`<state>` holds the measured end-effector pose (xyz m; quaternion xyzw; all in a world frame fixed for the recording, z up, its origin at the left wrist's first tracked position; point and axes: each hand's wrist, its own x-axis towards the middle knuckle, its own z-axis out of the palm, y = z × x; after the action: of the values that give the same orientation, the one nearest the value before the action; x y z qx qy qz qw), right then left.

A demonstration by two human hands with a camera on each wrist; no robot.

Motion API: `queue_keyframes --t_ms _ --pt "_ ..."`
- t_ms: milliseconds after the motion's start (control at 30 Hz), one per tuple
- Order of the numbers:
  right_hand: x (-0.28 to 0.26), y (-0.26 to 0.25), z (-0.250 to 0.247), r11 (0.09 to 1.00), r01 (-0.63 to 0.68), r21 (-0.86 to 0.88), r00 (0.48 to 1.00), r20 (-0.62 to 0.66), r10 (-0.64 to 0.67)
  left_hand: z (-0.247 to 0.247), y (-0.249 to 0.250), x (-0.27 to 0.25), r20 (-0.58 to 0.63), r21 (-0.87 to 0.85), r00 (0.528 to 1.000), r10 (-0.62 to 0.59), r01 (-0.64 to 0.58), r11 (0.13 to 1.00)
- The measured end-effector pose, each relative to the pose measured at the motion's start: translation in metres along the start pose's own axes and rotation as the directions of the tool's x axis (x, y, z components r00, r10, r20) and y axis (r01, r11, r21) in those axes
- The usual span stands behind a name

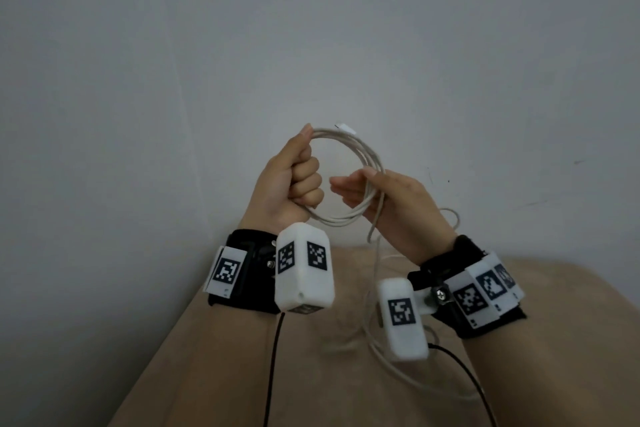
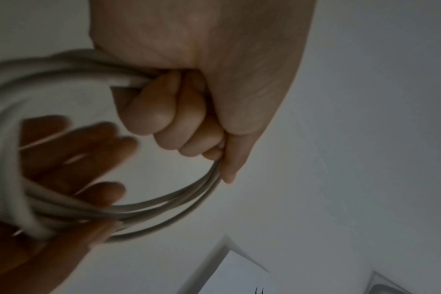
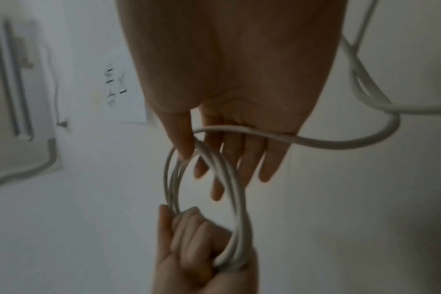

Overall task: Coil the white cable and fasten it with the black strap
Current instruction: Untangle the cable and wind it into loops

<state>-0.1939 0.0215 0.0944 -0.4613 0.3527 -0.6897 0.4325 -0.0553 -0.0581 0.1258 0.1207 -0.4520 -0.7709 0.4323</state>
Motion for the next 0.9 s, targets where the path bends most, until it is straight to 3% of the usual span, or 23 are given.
queue_keyframes --t_ms 67,167,400,533,667,767,900 --pt "0.001 0.000 0.004 0.977 0.020 0.211 0.999 0.031 -0.027 0.003 -0.006 0.002 0.012 -0.073 1.000 0.007 -0.006 0.997" --pt "0.001 -0.001 0.007 0.934 0.016 0.356 0.999 0.026 -0.028 0.005 -0.012 0.005 0.026 -0.144 1.000 0.011 -0.007 0.990" --pt "0.004 -0.001 0.002 0.920 -0.023 0.392 1.000 0.025 0.014 0.003 -0.021 0.010 0.033 -0.135 0.999 -0.038 0.043 0.990" --pt "0.004 -0.002 -0.005 0.911 -0.047 0.409 0.999 0.040 0.034 0.001 -0.018 0.009 0.107 -0.093 0.990 -0.096 0.106 0.990" --pt "0.003 -0.003 -0.011 0.977 -0.027 0.211 1.000 -0.003 0.028 0.002 -0.009 0.003 0.094 0.155 0.985 -0.145 0.129 0.979" --pt "0.001 -0.004 -0.011 0.998 -0.055 0.003 0.998 0.026 0.055 -0.001 -0.004 -0.002 0.015 0.388 0.985 -0.174 0.155 0.909" --pt "-0.002 -0.006 -0.009 0.970 -0.091 -0.226 0.992 0.061 0.108 -0.003 0.006 -0.007 -0.091 0.587 0.992 -0.085 0.122 0.800"
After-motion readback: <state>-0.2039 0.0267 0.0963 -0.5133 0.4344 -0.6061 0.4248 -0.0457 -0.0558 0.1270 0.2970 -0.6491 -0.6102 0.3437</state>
